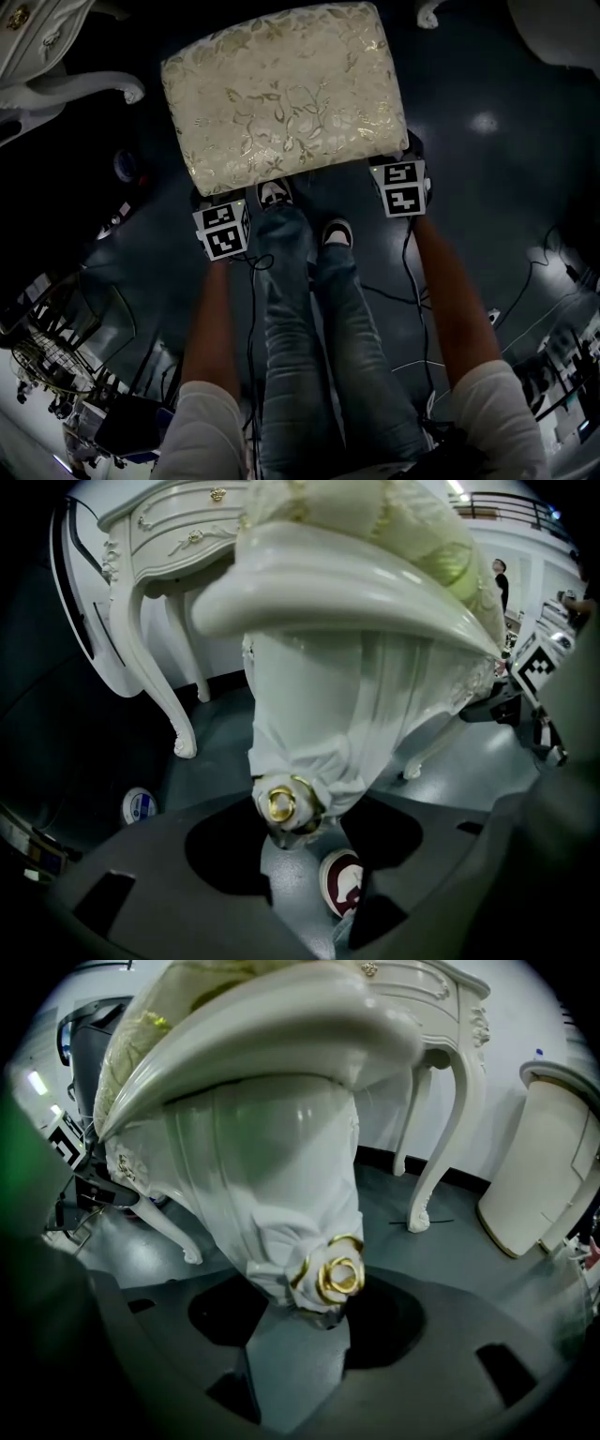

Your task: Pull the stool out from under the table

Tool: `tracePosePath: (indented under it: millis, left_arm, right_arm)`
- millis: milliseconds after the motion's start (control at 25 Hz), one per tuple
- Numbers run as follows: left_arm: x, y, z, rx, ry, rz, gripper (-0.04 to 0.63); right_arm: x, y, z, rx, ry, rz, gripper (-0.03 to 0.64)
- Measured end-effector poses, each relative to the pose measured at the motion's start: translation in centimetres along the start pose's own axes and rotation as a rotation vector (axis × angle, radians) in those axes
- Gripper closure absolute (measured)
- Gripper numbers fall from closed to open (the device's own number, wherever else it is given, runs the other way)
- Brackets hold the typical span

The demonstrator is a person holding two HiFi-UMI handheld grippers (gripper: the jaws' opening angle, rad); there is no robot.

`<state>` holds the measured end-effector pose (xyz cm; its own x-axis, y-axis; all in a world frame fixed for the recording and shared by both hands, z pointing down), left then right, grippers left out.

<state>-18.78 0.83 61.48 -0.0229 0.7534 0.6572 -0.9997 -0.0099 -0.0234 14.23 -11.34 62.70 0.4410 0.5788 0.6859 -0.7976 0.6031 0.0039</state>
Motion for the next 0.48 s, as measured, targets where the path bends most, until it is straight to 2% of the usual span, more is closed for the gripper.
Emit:
tracePosePath:
  millis: [200, 360, 480]
  left_arm:
    - [-0.6, 0.6, -0.3, -0.012, 0.031, 0.028, 0.356]
    - [0.0, -1.3, -0.5, 0.008, 0.075, -0.054, 0.356]
    - [-0.1, -1.4, -0.6, 0.028, 0.085, -0.070, 0.356]
  right_arm:
    - [-0.1, 0.4, 0.8, -0.013, -0.009, 0.021, 0.382]
    - [-1.2, -1.1, -0.4, -0.023, 0.067, -0.049, 0.382]
    - [-1.7, -1.3, -0.9, -0.013, 0.090, -0.062, 0.382]
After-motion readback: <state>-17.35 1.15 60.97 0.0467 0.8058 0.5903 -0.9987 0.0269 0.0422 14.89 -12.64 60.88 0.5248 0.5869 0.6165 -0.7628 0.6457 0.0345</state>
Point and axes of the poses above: the fingertips, and each gripper's own axes: z forward along the fingers, y to its left, x out of its underside, the point moved 9 cm from there along -z, backward along the fingers, and after that the axes turned 9 degrees about -y, right-handed, at the moved point
